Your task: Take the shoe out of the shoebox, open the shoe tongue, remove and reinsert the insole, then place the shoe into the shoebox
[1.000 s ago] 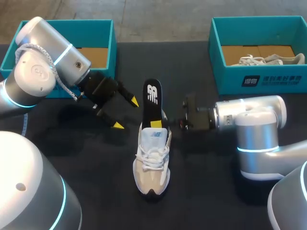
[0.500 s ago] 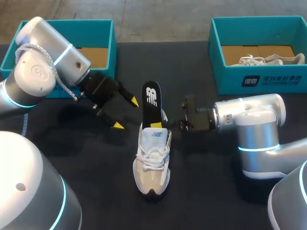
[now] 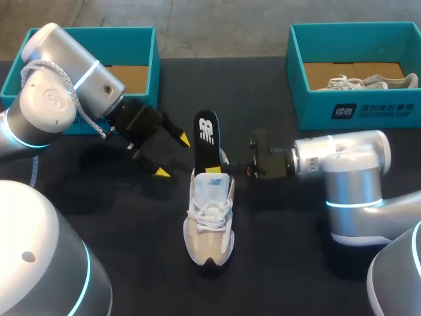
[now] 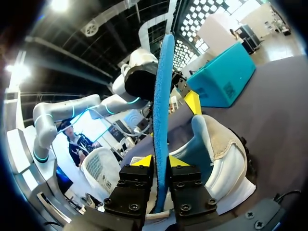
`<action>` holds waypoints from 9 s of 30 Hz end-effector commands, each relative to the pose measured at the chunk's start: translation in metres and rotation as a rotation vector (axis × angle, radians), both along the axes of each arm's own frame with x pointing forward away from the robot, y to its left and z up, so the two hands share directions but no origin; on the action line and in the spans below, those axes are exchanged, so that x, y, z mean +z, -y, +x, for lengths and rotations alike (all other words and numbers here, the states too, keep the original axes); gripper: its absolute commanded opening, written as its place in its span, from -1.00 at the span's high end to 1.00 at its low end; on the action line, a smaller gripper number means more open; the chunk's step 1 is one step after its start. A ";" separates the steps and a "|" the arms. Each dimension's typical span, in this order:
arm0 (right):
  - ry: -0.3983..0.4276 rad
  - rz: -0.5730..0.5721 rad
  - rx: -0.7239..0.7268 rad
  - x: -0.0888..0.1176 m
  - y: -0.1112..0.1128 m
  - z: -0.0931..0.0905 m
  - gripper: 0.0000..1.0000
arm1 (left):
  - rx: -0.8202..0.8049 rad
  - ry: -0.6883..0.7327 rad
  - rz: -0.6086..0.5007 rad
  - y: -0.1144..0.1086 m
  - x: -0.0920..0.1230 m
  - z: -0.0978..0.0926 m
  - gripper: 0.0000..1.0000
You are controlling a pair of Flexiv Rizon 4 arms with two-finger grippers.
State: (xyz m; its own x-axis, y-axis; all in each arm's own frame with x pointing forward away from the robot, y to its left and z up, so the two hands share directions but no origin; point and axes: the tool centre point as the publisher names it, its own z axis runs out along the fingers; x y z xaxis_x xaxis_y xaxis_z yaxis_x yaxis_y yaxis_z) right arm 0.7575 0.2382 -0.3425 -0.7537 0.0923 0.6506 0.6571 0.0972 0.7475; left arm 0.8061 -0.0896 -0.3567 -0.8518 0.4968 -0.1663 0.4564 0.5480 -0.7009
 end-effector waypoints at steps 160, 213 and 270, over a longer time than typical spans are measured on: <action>-0.164 -0.031 -0.080 -0.005 -0.007 -0.010 0.48 | 0.000 0.001 0.003 0.000 0.000 0.000 -1.00; -0.255 -0.032 -0.073 -0.020 -0.010 -0.013 1.00 | 0.000 0.001 0.003 0.000 0.000 0.000 -1.00; -0.253 -0.041 -0.043 -0.011 -0.011 0.003 1.00 | 0.000 0.001 0.003 0.000 0.000 0.000 -1.00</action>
State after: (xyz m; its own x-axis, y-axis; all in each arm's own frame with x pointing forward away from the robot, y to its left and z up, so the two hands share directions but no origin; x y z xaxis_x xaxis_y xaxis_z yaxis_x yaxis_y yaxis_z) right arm 0.7652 0.2489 -0.3492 -0.5653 0.1482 0.8114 0.8248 0.0933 0.5576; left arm 0.8061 -0.0896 -0.3567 -0.8518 0.4968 -0.1662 0.4565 0.5481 -0.7009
